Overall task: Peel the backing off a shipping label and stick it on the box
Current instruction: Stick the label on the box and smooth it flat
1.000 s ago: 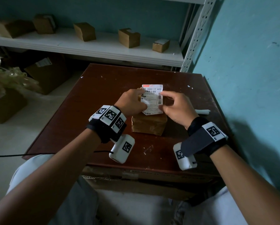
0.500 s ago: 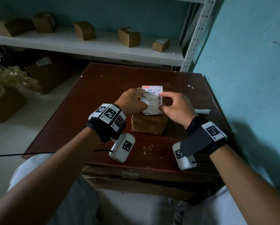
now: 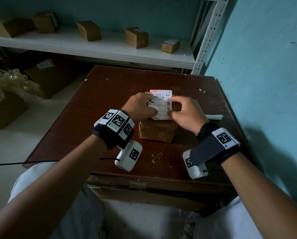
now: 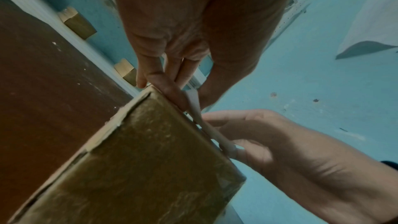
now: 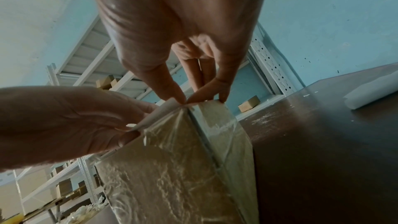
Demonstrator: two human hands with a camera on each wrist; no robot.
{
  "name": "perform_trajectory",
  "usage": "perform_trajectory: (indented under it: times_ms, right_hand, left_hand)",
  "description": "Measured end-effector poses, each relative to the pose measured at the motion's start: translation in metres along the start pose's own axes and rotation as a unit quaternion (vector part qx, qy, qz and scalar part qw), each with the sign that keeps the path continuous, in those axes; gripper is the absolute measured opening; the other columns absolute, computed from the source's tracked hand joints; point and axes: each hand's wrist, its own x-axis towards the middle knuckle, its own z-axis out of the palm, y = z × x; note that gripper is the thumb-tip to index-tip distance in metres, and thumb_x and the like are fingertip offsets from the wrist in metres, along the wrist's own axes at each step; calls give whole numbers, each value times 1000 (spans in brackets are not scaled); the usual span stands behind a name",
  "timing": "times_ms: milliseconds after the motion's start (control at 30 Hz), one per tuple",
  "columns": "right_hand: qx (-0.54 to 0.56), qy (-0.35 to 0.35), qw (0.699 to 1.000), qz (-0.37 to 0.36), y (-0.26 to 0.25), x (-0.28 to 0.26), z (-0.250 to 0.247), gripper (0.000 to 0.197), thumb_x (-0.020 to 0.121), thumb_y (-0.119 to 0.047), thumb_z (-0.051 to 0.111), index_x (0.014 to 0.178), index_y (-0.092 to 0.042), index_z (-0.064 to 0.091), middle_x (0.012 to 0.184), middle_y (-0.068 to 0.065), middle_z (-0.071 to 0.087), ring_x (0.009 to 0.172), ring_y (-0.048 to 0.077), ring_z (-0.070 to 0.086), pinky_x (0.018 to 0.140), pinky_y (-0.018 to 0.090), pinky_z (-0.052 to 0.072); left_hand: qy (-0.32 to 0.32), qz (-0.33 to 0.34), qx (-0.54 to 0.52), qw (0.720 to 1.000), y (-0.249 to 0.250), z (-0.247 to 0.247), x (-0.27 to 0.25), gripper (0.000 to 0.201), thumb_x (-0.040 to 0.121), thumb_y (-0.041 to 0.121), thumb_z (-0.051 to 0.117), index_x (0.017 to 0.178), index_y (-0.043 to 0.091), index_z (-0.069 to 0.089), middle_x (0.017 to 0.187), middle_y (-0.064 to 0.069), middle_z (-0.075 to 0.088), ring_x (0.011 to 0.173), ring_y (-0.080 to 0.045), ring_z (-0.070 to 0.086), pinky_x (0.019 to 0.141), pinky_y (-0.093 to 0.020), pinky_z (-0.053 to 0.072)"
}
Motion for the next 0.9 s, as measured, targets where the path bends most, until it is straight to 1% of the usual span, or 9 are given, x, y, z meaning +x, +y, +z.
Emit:
perform_trajectory:
  times_ms: [133, 267, 433, 600, 667, 733, 767, 833, 900]
  right_hand:
    - [-23, 2, 1000, -4, -1, -1, 0, 49, 87, -13, 64, 135, -12, 54, 138, 5, 56, 128, 18, 50, 89, 10, 30]
    - [-19, 2, 1000, -2, -1, 0, 1, 49, 86, -12, 64, 134, -11, 55, 137, 5, 56, 127, 19, 50, 90, 13, 31]
    - [-11, 6, 1000, -2, 0, 1, 2, 49, 85, -12, 65, 134, -10, 55, 137, 6, 56, 128, 19, 50, 92, 15, 32]
    - [-12, 22, 1000, -5, 1, 1, 3, 49, 85, -13, 66, 133, -9, 56, 138, 6, 55, 129, 20, 49, 99, 19, 35]
    - [-14, 23, 1000, -5, 1, 2, 3, 49, 85, -13, 66, 133, -9, 55, 138, 6, 55, 129, 19, 48, 97, 17, 33]
    - [-17, 26, 999, -6, 1, 2, 3, 49, 85, -13, 66, 133, -9, 55, 138, 5, 55, 129, 19, 49, 95, 16, 32]
    - [-18, 28, 999, -7, 1, 2, 3, 48, 85, -13, 66, 132, -10, 56, 137, 5, 56, 128, 19, 49, 94, 16, 32]
    - [-20, 25, 999, -9, 2, 2, 3, 47, 86, -14, 65, 132, -11, 56, 137, 5, 56, 128, 20, 49, 93, 17, 33]
    - [-23, 21, 999, -9, 2, 2, 4, 48, 86, -15, 66, 133, -11, 55, 137, 5, 55, 128, 20, 49, 96, 20, 34]
  left_hand:
    - [11, -4, 23, 1000, 1, 2, 0, 61, 88, 22, 67, 143, 15, 42, 136, -5, 53, 95, -9, 52, 62, -12, 41]
    - [5, -5, 24, 1000, 1, 1, 0, 62, 88, 20, 68, 144, 15, 41, 137, -6, 52, 95, -8, 50, 55, -12, 40]
    - [4, -5, 12, 1000, 0, 0, -1, 63, 87, 19, 69, 143, 14, 42, 137, -5, 53, 96, -7, 51, 55, -11, 41]
    - [1, -1, -5, 1000, 0, -2, -1, 61, 86, 17, 70, 141, 13, 45, 132, -4, 56, 87, -5, 53, 53, -10, 40]
    - [-2, -3, -11, 1000, 0, -2, 0, 63, 85, 17, 70, 143, 13, 43, 133, -5, 56, 83, -4, 55, 53, -10, 41]
    - [-3, -3, -15, 1000, 0, -2, 0, 65, 85, 17, 71, 143, 12, 42, 134, -5, 56, 84, -5, 56, 54, -10, 42]
    - [-4, -4, -16, 1000, 0, -2, -1, 64, 85, 17, 71, 143, 13, 43, 133, -4, 56, 83, -4, 56, 54, -10, 42]
    - [-7, -5, -17, 1000, 0, -3, -1, 62, 85, 16, 70, 142, 13, 44, 130, -3, 58, 76, -1, 56, 51, -10, 42]
    - [-12, -4, -14, 1000, 1, -3, -2, 60, 86, 16, 69, 141, 13, 45, 127, -3, 59, 72, 1, 54, 48, -9, 43]
